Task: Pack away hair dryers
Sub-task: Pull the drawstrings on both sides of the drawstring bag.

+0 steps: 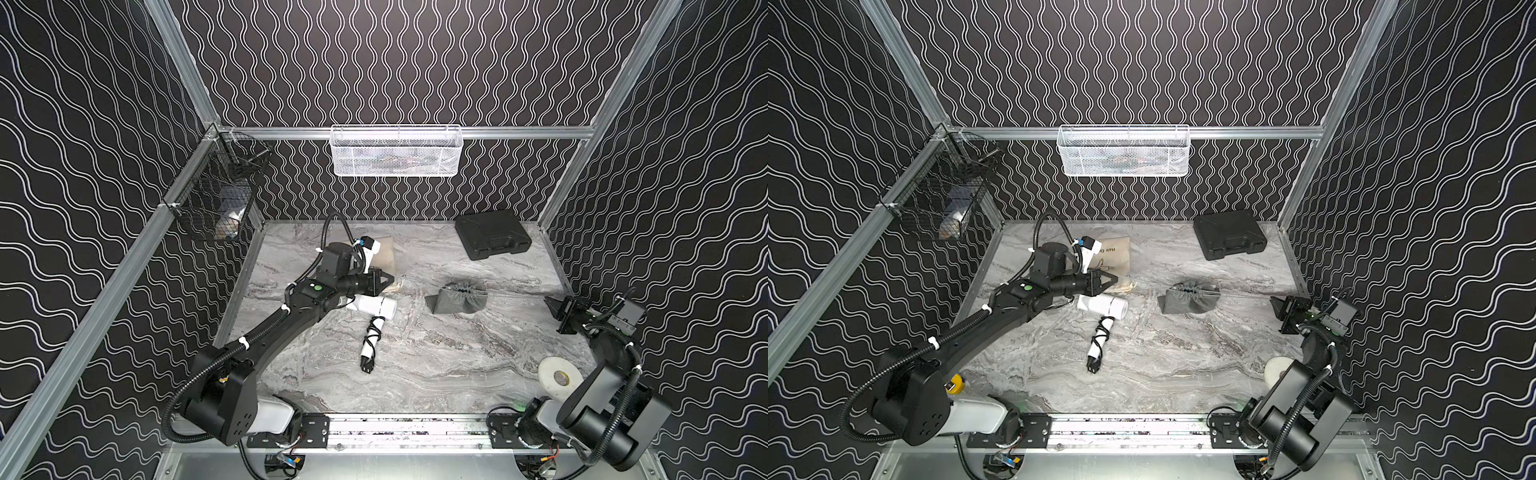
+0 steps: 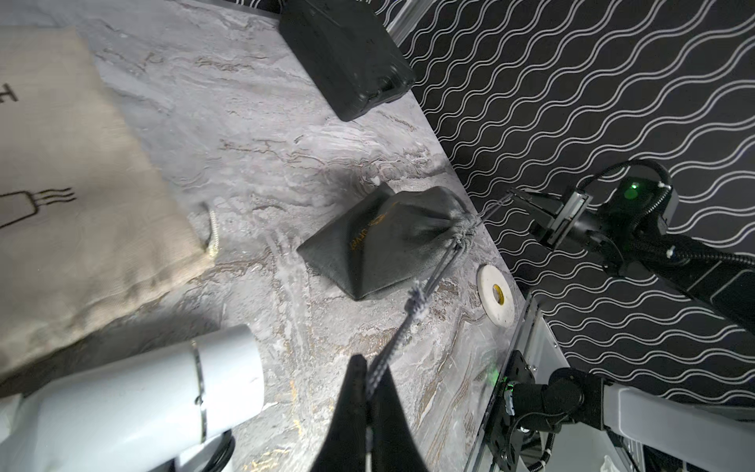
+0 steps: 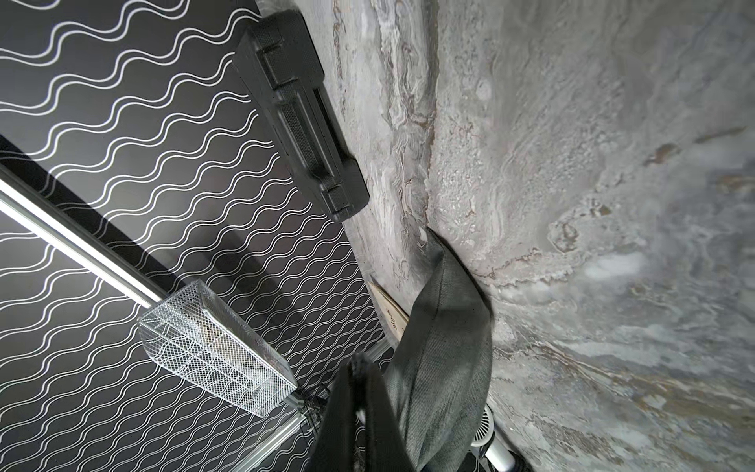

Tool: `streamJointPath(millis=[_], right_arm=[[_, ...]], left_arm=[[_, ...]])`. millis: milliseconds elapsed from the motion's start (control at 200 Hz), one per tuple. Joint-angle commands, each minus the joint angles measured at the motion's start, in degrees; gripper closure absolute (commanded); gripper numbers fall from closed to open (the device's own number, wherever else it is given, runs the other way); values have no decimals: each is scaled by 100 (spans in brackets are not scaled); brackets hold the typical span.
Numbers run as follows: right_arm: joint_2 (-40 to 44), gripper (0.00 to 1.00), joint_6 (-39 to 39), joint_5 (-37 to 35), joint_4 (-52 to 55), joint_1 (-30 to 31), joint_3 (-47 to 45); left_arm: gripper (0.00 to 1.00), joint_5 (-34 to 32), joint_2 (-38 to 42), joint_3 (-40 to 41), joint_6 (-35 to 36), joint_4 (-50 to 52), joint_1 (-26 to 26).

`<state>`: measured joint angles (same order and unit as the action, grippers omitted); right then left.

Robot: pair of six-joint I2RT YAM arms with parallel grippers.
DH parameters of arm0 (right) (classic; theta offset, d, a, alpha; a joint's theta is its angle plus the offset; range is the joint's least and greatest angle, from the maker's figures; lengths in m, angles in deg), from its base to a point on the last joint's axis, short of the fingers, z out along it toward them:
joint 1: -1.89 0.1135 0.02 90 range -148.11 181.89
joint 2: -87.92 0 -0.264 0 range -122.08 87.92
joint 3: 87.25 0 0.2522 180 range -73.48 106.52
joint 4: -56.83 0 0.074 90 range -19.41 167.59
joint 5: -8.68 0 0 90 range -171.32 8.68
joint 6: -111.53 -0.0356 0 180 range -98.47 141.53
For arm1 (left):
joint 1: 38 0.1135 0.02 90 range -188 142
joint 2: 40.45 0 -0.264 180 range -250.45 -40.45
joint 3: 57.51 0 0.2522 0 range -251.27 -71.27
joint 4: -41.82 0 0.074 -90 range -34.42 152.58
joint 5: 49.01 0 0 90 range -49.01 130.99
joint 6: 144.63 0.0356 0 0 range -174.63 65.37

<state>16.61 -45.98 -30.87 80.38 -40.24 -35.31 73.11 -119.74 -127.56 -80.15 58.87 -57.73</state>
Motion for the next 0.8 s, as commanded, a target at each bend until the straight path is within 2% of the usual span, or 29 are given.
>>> streamJointPath(millis=[0,305,495,630,796], right_arm=[[12,100,243,-347,40,-58,49],[98,100,317,-543,131,-76,-143],[123,100,378,-511,188,-76,-126],[132,100,328,-426,62,-17,-159],[153,100,269,-460,-90,362,-126]], left_arm=[[100,-103,59,146,-208,-355,258],[100,31,141,981,-1116,-1304,869],[100,-165,293,1297,-1375,-1633,883],[100,-4,261,1401,-1569,-1974,874],[100,49,298,1481,-1580,-2214,608]])
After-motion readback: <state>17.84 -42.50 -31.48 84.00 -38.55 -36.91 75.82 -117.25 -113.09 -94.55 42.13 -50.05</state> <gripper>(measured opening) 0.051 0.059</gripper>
